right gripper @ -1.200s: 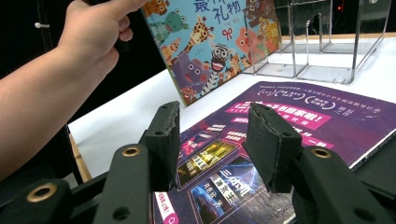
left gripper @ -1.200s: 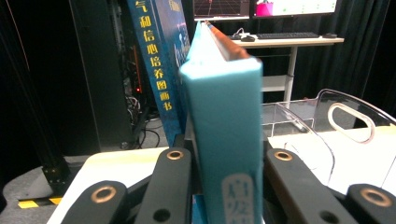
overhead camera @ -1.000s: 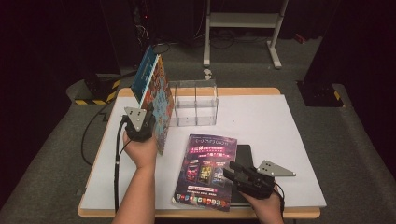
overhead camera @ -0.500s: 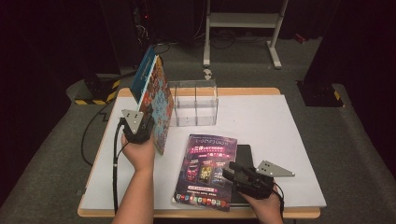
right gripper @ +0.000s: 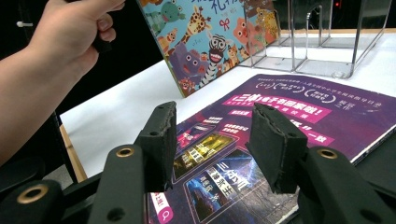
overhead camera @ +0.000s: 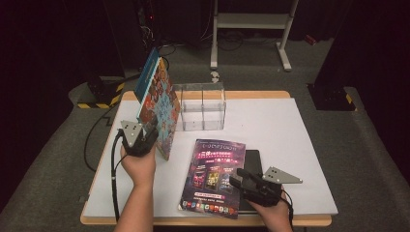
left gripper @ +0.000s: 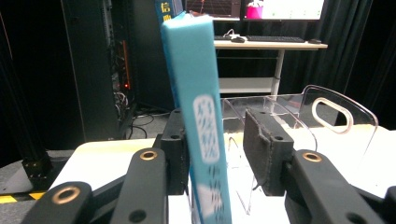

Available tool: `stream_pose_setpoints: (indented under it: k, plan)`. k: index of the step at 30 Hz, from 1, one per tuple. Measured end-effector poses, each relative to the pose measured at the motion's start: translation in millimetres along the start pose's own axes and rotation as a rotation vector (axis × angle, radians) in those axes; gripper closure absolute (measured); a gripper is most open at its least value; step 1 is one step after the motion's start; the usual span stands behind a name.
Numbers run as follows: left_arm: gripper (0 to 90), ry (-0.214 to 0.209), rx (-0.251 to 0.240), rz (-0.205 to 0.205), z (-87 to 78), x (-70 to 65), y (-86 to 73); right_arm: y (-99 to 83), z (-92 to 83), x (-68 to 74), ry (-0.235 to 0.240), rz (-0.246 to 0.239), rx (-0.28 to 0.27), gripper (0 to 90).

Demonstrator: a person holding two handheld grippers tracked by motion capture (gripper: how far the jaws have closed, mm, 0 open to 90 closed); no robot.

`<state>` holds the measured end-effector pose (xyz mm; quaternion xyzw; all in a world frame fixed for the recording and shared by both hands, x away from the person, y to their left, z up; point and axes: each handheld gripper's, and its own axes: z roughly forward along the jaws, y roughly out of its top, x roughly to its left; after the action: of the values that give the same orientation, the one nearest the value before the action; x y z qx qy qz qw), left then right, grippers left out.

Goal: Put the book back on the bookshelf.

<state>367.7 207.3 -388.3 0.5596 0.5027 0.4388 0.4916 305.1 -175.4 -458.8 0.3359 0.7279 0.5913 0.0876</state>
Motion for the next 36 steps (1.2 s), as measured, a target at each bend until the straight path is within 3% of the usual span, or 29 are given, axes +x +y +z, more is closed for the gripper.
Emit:
stream_pose_setpoints:
  k: [11,21,24,28,30,36]
  plan:
    - [56.8,-0.043,0.011,-0.005,-18.2,4.0,-11.3,-0.9,0.1,-0.9,-0.008,-0.002,0.007,50.6]
    - [50.4,-0.129,0.086,-0.028,-29.9,10.6,-33.0,-2.2,1.3,-2.1,-0.034,-0.021,0.025,49.5]
    - [42.8,-0.184,0.146,-0.063,-31.1,13.0,-44.7,-1.5,0.1,-4.0,-0.054,-0.033,0.026,49.1]
    - [38.2,-0.216,0.212,-0.071,-33.0,12.8,-62.5,-0.3,-3.0,-9.3,-0.083,-0.040,0.028,48.6]
    - [37.7,-0.228,0.231,-0.097,-34.6,13.6,-69.9,-0.3,-4.1,-12.4,-0.097,-0.042,0.029,49.0]
    - [37.9,-0.296,0.318,-0.099,-35.8,7.4,-92.1,-1.3,-4.3,-21.4,-0.125,-0.031,0.048,44.7]
